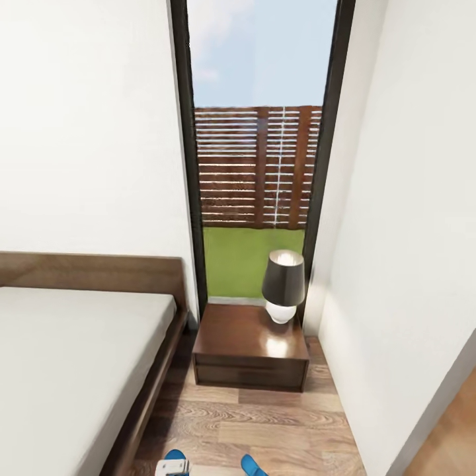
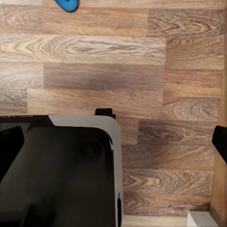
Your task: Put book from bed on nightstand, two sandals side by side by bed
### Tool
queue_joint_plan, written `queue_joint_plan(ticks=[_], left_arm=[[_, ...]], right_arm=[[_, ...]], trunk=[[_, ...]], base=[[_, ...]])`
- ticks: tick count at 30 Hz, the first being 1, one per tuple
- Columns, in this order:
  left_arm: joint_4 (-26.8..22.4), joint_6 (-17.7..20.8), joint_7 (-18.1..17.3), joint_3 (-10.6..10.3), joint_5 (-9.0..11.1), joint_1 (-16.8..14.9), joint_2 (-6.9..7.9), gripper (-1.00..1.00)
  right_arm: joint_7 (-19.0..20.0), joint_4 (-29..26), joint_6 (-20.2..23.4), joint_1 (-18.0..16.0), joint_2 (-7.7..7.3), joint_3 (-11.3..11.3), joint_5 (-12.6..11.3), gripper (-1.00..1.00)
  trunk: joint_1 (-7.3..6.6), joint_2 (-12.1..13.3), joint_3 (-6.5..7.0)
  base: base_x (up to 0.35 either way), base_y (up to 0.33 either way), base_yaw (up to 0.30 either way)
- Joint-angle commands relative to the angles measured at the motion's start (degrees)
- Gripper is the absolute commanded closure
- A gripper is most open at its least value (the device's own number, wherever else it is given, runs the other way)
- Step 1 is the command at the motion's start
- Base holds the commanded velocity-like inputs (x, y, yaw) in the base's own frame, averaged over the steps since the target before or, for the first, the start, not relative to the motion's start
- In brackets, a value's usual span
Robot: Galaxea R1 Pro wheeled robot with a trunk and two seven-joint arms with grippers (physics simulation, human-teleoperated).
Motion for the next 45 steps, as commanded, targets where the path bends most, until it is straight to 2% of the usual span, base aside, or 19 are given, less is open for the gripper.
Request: queue_joint_plan(ticks=[1,29,45], left_arm=[[0.1,-0.2,-0.2,0.0,0.1,0.0,0.0,1.0],[0.1,-0.2,-0.2,0.0,0.1,0.0,0.0,1.0],[0.1,-0.2,-0.2,0.0,0.1,0.0,0.0,1.0]], right_arm=[[0.4,0.1,-0.1,0.0,0.02,-0.4,-0.1,-1.0],[0.4,0.1,-0.1,0.0,0.49,-0.4,-0.1,-1.0],[0.4,0.1,-0.1,0.0,0.56,-0.4,-0.1,-1.0]], trunk=[[0.04,0.0,-0.02],[0.04,0.0,-0.02],[0.04,0.0,-0.02]], base=[[0.188,-0.106,0.0],[0.12,-0.064,0.003],[0.016,-0.004,0.238]])
